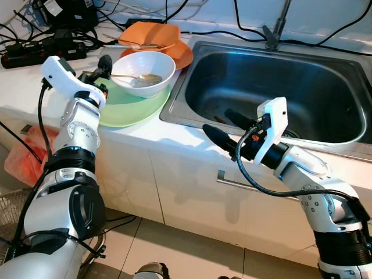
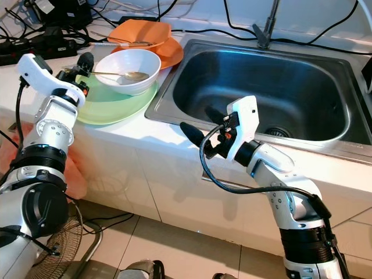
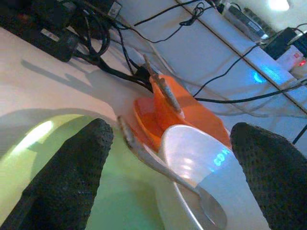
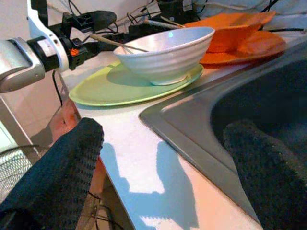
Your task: Kitchen organization
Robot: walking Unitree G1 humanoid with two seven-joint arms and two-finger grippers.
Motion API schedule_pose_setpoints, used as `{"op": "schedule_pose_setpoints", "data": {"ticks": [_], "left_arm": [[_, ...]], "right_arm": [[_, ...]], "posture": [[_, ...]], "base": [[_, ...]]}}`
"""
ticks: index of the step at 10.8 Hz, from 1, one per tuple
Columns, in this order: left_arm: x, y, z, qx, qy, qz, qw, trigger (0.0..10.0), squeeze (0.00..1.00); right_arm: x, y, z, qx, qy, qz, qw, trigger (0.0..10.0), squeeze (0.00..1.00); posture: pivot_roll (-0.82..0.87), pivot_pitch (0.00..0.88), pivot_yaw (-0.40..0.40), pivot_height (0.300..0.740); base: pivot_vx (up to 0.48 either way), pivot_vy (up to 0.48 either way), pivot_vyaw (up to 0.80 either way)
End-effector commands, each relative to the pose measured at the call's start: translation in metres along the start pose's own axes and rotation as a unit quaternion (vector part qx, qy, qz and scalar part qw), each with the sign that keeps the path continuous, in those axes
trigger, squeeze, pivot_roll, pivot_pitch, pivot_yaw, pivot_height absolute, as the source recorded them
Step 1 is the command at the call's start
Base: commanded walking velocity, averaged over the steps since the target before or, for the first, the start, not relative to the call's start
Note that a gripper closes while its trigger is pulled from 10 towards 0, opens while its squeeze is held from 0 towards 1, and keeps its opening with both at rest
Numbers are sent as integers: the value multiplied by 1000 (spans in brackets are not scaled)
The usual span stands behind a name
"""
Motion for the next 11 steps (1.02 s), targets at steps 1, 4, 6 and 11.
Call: {"op": "schedule_pose_setpoints", "data": {"ticks": [1,4,6,11], "left_arm": [[-3,9,-3,6,-4,-10,1000,10000,0],[-5,11,1,35,4,-11,999,7020,0],[-6,11,-3,50,-5,-11,999,0,0],[-9,12,-11,55,-17,-12,998,0,0]], "right_arm": [[0,4,3,13,8,1,1000,10000,0],[3,8,-2,34,8,11,999,10000,0],[8,7,-5,51,15,31,998,10000,0],[9,1,-7,56,28,51,997,10000,0]], "posture": [[111,106,49,740],[109,113,58,740],[106,117,62,740],[103,124,68,740]], "base": [[0,0,0],[0,0,0],[0,0,0],[0,0,0]]}}
Point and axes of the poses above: a point about 5 cm out from each wrist's last joint towards the gripper, its own x axis pointing back from the gripper into the wrist, its own y axis along the axis of the wrist's last joint, z = x × y, the point moved 5 cm from there along -x, pointing out of the wrist towards the gripper, and after that the axes turned 7 degrees about -x, right-handed, at the moved point
